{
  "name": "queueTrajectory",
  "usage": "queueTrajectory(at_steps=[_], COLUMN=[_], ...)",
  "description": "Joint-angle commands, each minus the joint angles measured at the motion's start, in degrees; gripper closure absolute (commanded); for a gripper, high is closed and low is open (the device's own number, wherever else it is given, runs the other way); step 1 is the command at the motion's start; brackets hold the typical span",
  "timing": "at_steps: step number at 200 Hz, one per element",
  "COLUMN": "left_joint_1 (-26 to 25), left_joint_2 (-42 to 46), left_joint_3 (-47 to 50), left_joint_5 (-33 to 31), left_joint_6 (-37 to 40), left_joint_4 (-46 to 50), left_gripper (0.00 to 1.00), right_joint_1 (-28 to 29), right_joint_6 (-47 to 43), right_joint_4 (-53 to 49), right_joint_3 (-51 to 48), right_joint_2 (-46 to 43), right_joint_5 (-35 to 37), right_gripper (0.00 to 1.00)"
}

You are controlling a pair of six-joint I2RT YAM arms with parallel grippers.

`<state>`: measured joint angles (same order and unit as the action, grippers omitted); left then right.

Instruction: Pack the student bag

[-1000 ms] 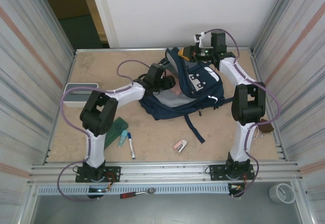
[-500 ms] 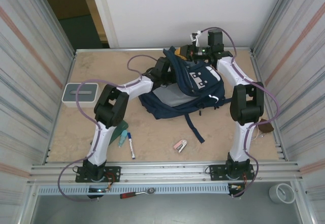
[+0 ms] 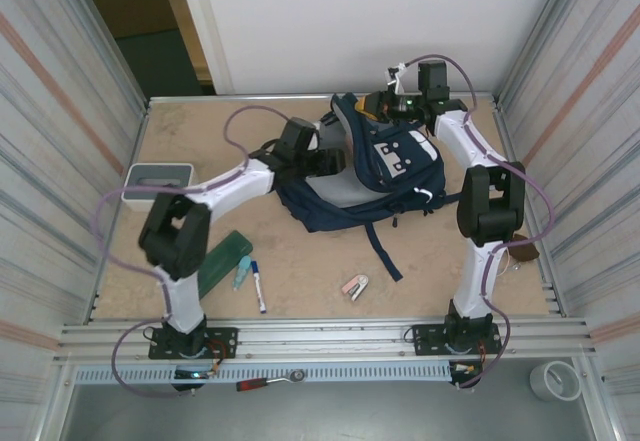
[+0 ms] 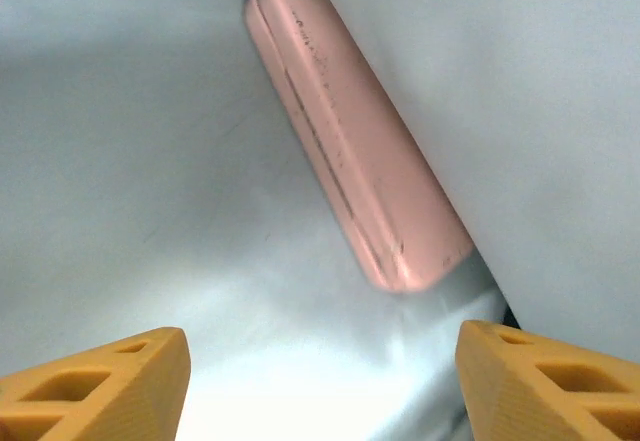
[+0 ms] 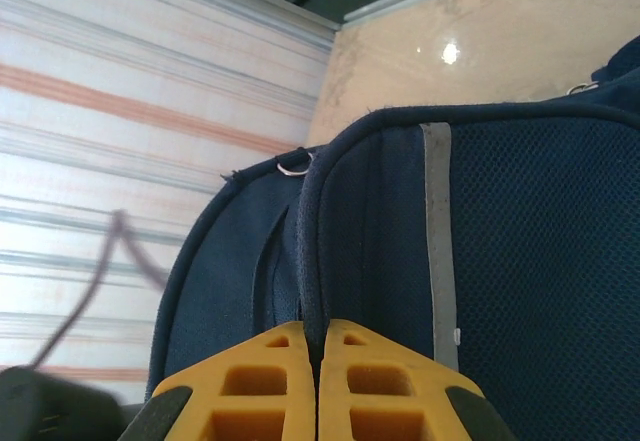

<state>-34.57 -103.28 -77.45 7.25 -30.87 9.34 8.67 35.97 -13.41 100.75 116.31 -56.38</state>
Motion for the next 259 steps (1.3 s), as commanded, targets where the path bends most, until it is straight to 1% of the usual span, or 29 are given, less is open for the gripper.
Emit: queueTrajectory(at_steps=[1, 15, 27, 38, 48, 60, 88, 106, 124, 135, 155, 195, 224, 245, 259], left_joint_1=[0.8, 0.7, 0.7, 0.6, 0.5, 0.4, 0.2, 0.4, 2.0, 3.5, 7.6, 14.1, 14.4, 14.4, 14.4], left_joint_2=[10.0, 16.2, 21.2, 25.2, 28.8, 33.4, 45.1, 51.2, 54.0, 54.6, 53.7, 48.8, 43.7, 37.7, 32.9], left_joint_3=[6.5, 10.7, 14.1, 17.0, 19.6, 23.4, 33.9, 39.5, 42.8, 44.8, 47.3, 49.6, 48.6, 46.7, 43.9], left_joint_5=[-8.7, -14.2, -18.9, -22.7, -24.4, -24.4, -18.3, -18.4, -17.7, -16.4, -11.7, -5.3, -3.9, -3.0, -3.8], left_joint_6=[9.1, 11.7, 11.9, 9.7, 6.6, 1.6, -9.5, -15.4, -17.5, -17.5, -15.9, -12.3, -11.5, -11.5, -10.9], left_joint_4=[10.6, 16.8, 22.4, 27.8, 32.0, 35.6, 36.6, 37.7, 38.8, 37.7, 33.6, 25.3, 19.0, 14.1, 11.6], left_gripper=[0.26, 0.23, 0.20, 0.17, 0.17, 0.17, 0.17, 0.17, 0.18, 0.18, 0.19, 0.19, 0.20, 0.20, 0.20], right_joint_1=[1.0, 1.5, 1.7, 1.7, 1.7, 1.6, 1.6, 1.7, 1.4, 1.2, 1.0, 0.7, 0.2, 0.1, 0.2], right_joint_6=[-5.3, -5.9, -6.3, -6.6, -6.7, -6.5, -4.7, -4.6, -4.6, -4.3, -3.6, -3.6, -3.6, -3.4, -3.1], right_joint_4=[-5.8, -6.0, -6.4, -6.3, -6.0, -5.3, -1.9, -1.6, -1.4, -0.9, 0.2, 0.7, 0.9, 1.3, 1.8], right_joint_3=[1.5, 1.3, 1.2, 0.9, 0.3, -0.6, -2.6, -2.7, -3.0, -3.3, -3.9, -5.3, -6.0, -6.3, -6.4], right_joint_2=[-1.3, -1.0, -0.7, -0.8, -0.9, -1.2, -1.5, -1.3, -1.4, -1.5, -1.3, -1.5, -1.8, -1.8, -1.7], right_joint_5=[3.9, 4.2, 4.3, 4.2, 4.3, 4.4, 3.3, 2.6, 2.3, 2.2, 1.6, 1.4, 1.4, 1.4, 1.2], right_gripper=[0.99, 0.97, 0.96, 0.95, 0.93, 0.93, 0.92, 0.92, 0.92, 0.92, 0.92, 0.91, 0.90, 0.90, 0.90])
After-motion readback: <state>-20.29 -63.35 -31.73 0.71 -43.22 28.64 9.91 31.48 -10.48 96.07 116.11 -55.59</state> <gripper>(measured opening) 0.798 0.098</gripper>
